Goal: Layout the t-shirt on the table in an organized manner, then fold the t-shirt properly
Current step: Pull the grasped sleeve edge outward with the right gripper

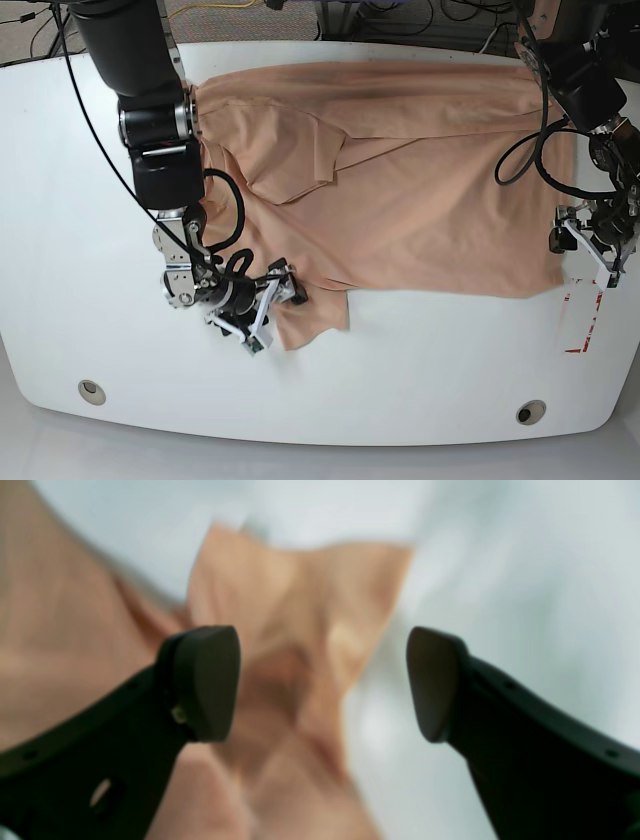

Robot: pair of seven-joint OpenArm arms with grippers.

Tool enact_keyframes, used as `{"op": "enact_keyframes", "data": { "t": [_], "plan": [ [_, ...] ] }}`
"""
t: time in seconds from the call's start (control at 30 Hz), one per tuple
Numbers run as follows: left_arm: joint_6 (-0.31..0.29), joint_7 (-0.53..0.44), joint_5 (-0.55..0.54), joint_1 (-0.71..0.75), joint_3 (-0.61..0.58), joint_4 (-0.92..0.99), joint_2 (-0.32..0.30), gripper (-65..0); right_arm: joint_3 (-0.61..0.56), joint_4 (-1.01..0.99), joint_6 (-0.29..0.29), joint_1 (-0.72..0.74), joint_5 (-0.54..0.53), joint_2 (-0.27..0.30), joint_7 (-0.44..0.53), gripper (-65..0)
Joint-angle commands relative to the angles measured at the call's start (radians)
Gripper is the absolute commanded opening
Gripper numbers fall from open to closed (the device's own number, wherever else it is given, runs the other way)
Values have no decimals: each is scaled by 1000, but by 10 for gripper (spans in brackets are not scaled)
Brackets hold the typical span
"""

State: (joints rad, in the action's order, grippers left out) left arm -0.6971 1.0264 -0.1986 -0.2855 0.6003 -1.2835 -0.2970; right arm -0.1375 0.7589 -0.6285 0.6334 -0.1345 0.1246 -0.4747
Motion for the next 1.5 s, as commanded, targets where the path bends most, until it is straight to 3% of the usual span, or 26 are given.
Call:
{"op": "enact_keyframes", "data": {
  "t": [0.0,0.1,0.17,0.27,0.3,0.4,0.5,1.0,1.13,1.27,1.33,1.47],
  "plan": [
    [-1,-18,-11,-22,2,-15,-20,-192,5,32,-3,-7,-11,0,27,-149],
    [-1,-18,-11,-22,2,-15,-20,-192,5,32,-1,-33,-12,-1,43,-159],
    [-1,-18,-11,-22,2,-15,-21,-192,5,32,-1,-50,-12,-3,66,-209],
    [-1,-18,-11,-22,2,-15,-21,-192,5,30,-1,-59,-12,-3,86,-338],
    [-1,-18,-11,-22,2,-15,-21,-192,5,30,-1,-59,-12,-3,90,-419],
    [-1,-18,-11,-22,2,-15,-20,-192,5,30,-1,-56,-12,0,89,-580],
    [-1,-18,-11,-22,2,-15,-18,-192,5,32,-1,-45,-12,4,86,-629],
    [-1,-18,-14,7,0,-20,-18,-192,0,32,-3,75,-4,19,34,-583],
    [-1,-18,-14,7,0,-20,-18,-192,0,32,-3,95,-4,19,32,-480],
    [-1,-18,-14,7,0,-20,-20,-192,0,58,-3,96,-4,31,32,-246],
    [-1,-18,-14,7,0,-20,-20,-192,0,89,-3,88,-4,50,17,-165],
    [-1,-18,-14,7,2,-20,-23,-192,5,141,-3,67,-4,74,-29,-95]
  ]
}}
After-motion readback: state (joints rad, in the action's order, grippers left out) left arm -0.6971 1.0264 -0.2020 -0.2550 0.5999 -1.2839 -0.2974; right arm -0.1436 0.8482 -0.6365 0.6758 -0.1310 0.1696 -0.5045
